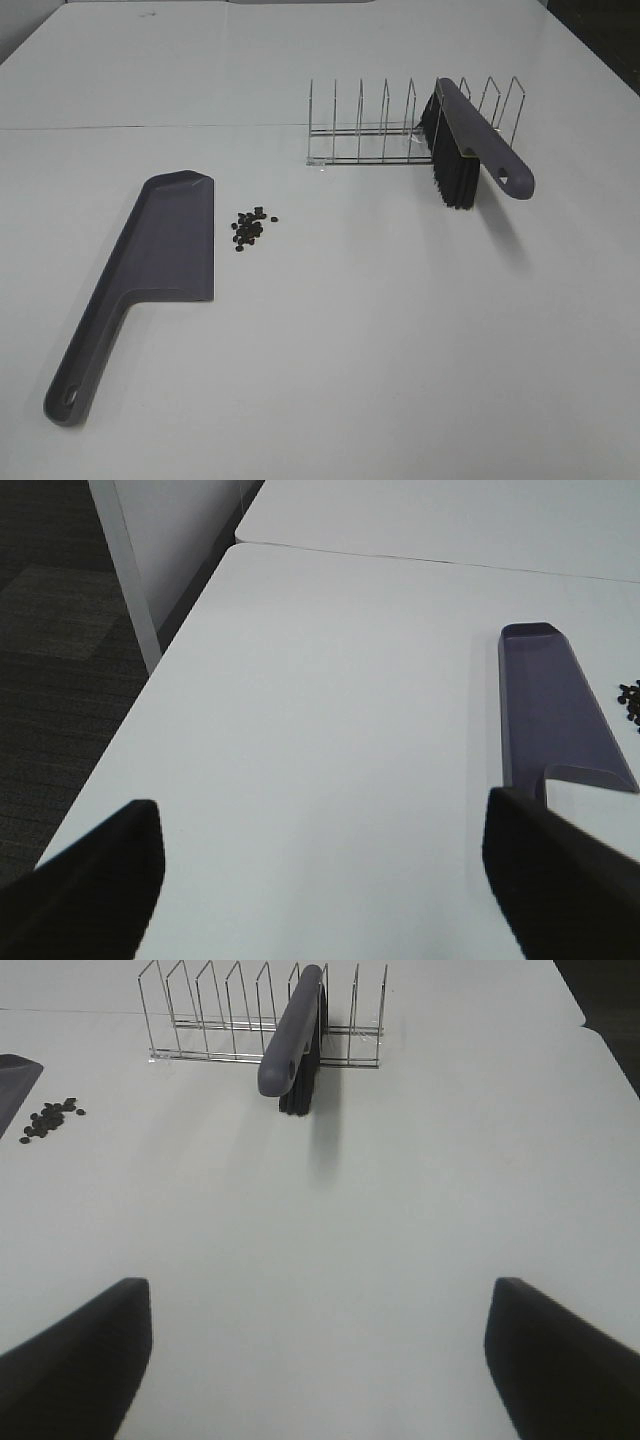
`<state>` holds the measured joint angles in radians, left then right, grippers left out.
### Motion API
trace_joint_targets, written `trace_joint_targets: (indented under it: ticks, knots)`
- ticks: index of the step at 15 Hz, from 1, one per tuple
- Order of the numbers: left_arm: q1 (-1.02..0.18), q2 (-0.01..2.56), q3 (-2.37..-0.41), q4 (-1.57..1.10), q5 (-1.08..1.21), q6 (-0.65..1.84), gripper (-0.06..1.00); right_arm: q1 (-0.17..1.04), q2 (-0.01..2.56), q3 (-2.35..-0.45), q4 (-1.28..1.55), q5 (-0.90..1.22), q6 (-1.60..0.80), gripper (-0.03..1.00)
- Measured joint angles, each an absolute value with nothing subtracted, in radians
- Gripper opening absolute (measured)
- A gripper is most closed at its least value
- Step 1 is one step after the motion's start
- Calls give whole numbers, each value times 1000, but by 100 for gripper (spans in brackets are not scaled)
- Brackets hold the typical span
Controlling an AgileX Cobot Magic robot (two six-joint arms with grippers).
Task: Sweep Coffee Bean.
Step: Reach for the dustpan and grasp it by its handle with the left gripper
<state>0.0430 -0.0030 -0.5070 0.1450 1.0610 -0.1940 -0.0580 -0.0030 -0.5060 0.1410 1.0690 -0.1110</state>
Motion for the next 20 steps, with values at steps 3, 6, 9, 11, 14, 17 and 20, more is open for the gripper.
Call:
trace_joint_targets:
  ticks: [3, 6, 9, 11, 14, 17, 20]
  knots:
    - [43, -3, -507, 145, 1061, -194, 81, -58, -3, -506, 141, 1069, -111, 80]
    - [43, -3, -507, 145, 1061, -194, 81, -58, -3, -506, 141, 1069, -111, 80]
    - [43, -3, -507, 145, 1061, -194, 81, -58, -3, -506, 141, 1069, -111, 80]
    - [43, -3, -507, 145, 1061, -194, 81, -58, -3, -506, 141, 1069, -111, 80]
    - [43, -3, -507, 145, 1061, -194, 81, -58, -3, -506, 141, 1069, -111, 80]
    - [43, -3, -507, 145, 1061, -194, 81, -58, -3, -506, 141, 1069, -111, 80]
    - [43, -3, -507, 145, 1061, -194, 81, -58, -3, -506, 141, 1069, -111, 80]
